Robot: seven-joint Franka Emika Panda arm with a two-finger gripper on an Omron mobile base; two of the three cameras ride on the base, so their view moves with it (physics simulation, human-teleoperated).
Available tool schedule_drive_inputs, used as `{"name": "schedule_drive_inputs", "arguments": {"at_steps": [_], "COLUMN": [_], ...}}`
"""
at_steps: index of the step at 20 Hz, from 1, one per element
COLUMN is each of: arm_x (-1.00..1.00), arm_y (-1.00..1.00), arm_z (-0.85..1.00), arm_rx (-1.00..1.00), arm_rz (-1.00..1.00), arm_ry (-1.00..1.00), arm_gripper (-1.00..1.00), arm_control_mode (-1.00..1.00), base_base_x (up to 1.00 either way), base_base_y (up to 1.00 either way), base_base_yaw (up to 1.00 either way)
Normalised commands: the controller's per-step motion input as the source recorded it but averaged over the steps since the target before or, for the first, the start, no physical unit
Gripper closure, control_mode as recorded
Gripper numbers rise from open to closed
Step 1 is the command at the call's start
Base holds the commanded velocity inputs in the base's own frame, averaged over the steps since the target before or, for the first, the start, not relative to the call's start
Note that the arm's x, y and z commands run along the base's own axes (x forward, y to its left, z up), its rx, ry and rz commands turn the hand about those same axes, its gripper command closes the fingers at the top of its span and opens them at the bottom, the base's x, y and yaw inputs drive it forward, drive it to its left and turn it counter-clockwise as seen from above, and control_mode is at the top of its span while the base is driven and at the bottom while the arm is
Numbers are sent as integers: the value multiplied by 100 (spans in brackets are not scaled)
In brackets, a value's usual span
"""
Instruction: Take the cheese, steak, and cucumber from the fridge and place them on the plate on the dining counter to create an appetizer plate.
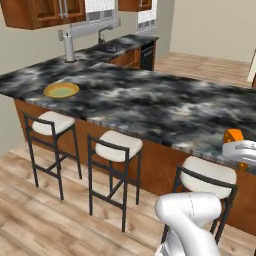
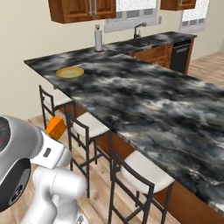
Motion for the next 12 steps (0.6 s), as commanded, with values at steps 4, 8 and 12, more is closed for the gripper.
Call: {"name": "schedule_drive_inputs", "arguments": {"at_steps": [4, 8, 12], "arm_x": [0, 0, 0], "arm_y": [0, 0, 0], "arm_z": [0, 0, 0], "arm_rx": [0, 0, 0], "arm_rz": [0, 0, 0], "arm_ry": [0, 0, 0], "arm_gripper": [100, 100, 100], "arm_control_mode": [100, 100, 100], "base_base_x": [87, 64, 55], "base_base_y": [100, 100, 100], "base_base_yaw": [-38, -35, -35]}}
